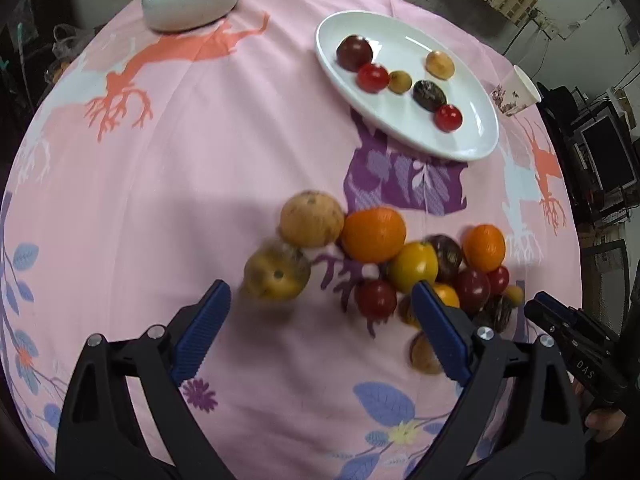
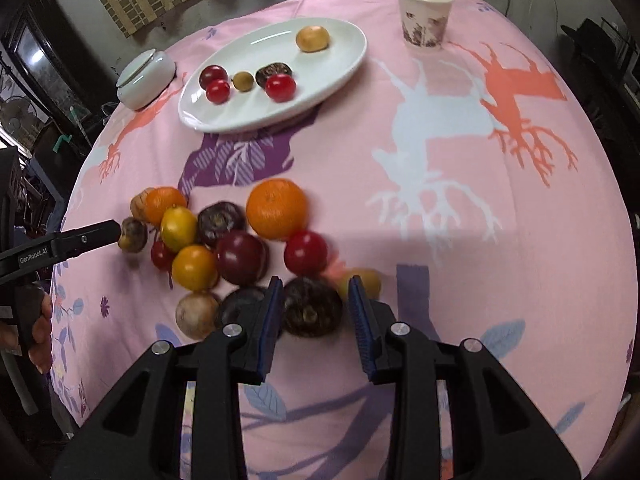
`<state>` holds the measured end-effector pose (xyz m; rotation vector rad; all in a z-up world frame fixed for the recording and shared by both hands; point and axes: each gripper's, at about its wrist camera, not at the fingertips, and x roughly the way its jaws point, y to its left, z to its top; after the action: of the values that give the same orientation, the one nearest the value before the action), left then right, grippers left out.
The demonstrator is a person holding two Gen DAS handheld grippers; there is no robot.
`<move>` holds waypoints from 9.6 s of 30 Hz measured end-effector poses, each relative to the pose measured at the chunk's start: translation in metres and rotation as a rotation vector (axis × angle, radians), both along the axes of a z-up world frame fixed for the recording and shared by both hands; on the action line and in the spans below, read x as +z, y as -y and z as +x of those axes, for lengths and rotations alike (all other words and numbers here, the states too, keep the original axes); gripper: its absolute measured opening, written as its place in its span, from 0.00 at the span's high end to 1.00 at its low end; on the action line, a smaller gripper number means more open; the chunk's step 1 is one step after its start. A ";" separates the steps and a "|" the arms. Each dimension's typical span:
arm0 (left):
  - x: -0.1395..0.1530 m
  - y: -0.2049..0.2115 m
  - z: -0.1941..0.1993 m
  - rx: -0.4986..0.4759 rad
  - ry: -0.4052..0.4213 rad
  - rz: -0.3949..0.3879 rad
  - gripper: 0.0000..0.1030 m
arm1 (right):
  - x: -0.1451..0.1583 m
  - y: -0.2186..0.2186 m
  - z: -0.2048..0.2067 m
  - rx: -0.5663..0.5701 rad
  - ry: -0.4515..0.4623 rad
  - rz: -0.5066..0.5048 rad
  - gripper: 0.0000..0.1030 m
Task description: Organize fruits
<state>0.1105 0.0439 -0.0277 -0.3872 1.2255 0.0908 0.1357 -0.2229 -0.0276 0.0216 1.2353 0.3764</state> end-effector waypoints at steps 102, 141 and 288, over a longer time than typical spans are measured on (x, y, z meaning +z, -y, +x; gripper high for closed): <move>-0.006 0.005 -0.029 -0.119 0.024 0.113 0.61 | -0.004 -0.039 -0.061 0.090 -0.022 0.046 0.63; 0.014 0.003 0.127 -0.067 0.082 0.130 0.21 | 0.005 -0.047 0.132 -0.075 0.073 0.168 0.33; -0.003 0.031 -0.063 -0.070 0.002 0.074 0.56 | -0.015 -0.007 -0.040 -0.032 0.080 -0.085 0.58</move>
<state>0.0479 0.0126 -0.0307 -0.2796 1.2293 0.0760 0.0960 -0.2160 -0.0423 -0.0461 1.1698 0.2941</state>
